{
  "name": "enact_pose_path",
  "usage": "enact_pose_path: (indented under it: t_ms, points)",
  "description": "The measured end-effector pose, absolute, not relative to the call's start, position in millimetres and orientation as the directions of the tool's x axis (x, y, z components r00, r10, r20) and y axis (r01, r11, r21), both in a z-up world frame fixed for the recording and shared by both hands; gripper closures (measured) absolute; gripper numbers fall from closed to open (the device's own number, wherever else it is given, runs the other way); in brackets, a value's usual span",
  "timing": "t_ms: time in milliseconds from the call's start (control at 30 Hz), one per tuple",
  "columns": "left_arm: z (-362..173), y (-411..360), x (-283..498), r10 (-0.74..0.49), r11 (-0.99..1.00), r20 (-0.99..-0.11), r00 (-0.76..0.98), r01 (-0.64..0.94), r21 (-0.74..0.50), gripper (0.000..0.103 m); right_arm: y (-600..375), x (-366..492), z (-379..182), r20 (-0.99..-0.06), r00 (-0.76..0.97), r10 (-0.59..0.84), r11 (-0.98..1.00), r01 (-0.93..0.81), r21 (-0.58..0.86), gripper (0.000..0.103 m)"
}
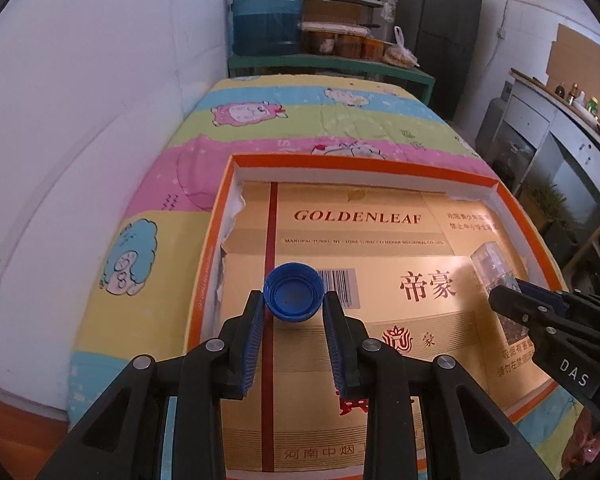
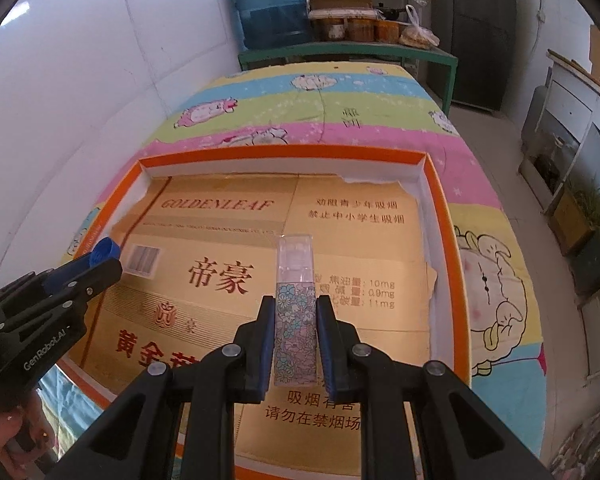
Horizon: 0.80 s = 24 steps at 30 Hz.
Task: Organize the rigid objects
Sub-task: 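Carry the blue cap with the left tool while the right tool carries the glitter tube into the tray, then open the left tool over the tray while the right tool releases the glitter tube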
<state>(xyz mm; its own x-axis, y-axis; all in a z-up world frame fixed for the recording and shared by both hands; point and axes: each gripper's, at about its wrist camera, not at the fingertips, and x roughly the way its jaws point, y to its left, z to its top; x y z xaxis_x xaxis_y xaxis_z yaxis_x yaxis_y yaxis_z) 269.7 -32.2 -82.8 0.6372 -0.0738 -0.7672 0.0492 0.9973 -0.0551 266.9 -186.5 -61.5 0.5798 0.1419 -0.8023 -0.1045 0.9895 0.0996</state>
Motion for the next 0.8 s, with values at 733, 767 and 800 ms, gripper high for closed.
enact_pose_path:
  t_ms: [733,767,800]
  points:
    - [-79,-28,258,-0.126,0.992,-0.745,0.655,0.091,-0.089,0.046,-184,254,-55,-0.785,0.605,0.129,0.990,-0.117,0.072,0.066]
    - [-76,-27,255,-0.132,0.991,-0.739,0.661,0.094,-0.093,0.046,-185,252,-53,-0.783,0.609,0.127,0.991,-0.117,0.070,0.066]
    - [-73,-26,251,-0.137,0.991,-0.735,0.664,0.096,-0.097,0.046,-185,249,-51,-0.780,0.613,0.126,0.991,-0.116,0.069,0.066]
